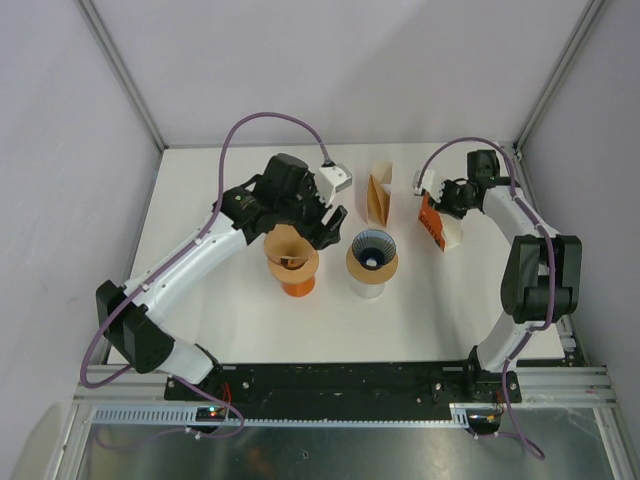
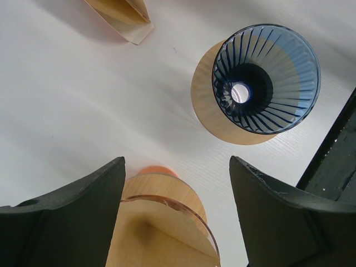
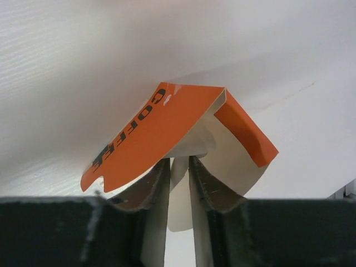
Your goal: Place the coffee filter in the dripper
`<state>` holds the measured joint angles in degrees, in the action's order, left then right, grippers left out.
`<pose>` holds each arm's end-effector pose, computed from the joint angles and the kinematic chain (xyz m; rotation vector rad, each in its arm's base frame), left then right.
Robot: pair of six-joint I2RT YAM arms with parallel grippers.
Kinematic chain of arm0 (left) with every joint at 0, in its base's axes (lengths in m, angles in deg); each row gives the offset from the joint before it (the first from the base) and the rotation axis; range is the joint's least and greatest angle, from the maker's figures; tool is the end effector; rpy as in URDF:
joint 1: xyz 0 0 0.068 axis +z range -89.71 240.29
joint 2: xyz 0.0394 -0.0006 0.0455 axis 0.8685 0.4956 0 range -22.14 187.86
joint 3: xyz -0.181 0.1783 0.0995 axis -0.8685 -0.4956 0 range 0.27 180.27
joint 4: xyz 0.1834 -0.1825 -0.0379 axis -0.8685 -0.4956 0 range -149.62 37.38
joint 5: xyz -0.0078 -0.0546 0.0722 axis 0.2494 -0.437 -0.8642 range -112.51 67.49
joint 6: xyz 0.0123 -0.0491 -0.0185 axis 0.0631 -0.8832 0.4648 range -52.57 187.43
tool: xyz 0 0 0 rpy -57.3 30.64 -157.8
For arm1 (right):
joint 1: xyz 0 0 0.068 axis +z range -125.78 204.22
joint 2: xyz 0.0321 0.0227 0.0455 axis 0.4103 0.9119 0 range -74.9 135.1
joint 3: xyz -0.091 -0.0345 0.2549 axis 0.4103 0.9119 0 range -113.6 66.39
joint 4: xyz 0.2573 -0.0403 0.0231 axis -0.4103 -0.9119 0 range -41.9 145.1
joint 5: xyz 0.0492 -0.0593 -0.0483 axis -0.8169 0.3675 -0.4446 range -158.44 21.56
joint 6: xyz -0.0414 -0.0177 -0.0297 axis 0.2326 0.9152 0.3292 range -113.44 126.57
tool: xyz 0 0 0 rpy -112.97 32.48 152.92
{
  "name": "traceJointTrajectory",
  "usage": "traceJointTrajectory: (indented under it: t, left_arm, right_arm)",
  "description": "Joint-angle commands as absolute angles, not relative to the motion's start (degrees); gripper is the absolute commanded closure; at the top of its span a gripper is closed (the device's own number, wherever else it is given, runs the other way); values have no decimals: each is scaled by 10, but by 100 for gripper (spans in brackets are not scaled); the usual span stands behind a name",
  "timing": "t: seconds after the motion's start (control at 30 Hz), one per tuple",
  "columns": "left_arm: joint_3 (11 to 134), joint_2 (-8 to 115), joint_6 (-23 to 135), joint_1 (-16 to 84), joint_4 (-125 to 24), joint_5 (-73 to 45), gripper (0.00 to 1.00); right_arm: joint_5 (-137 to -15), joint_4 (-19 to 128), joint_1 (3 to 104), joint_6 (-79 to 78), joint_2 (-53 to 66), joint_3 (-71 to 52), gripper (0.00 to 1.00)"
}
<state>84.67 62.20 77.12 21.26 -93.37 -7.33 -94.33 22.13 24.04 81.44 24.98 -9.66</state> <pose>0.2435 -0.2093 0.3659 1.0825 2.0476 -0.5668 0.3717 0.0143 0.2408 -1.5981 1.8213 0.0017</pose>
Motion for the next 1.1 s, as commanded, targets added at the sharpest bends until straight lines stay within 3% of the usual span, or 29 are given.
traceJointTrajectory:
  t: [0.0,0.07,0.2,1.07]
  left_arm:
    - [846,620,788,218,-925,-75,20]
    - [847,619,788,218,-925,-73,20]
    - [845,617,787,218,-925,-73,20]
    - [849,602,783,217,-925,-80,19]
  right_arm:
    - [-939,230,241,803,243,-117,83]
    - [-939,227,241,801,242,-117,91]
    - [-939,225,241,795,238,-117,99]
    - [-862,206,267,550,46,-117,100]
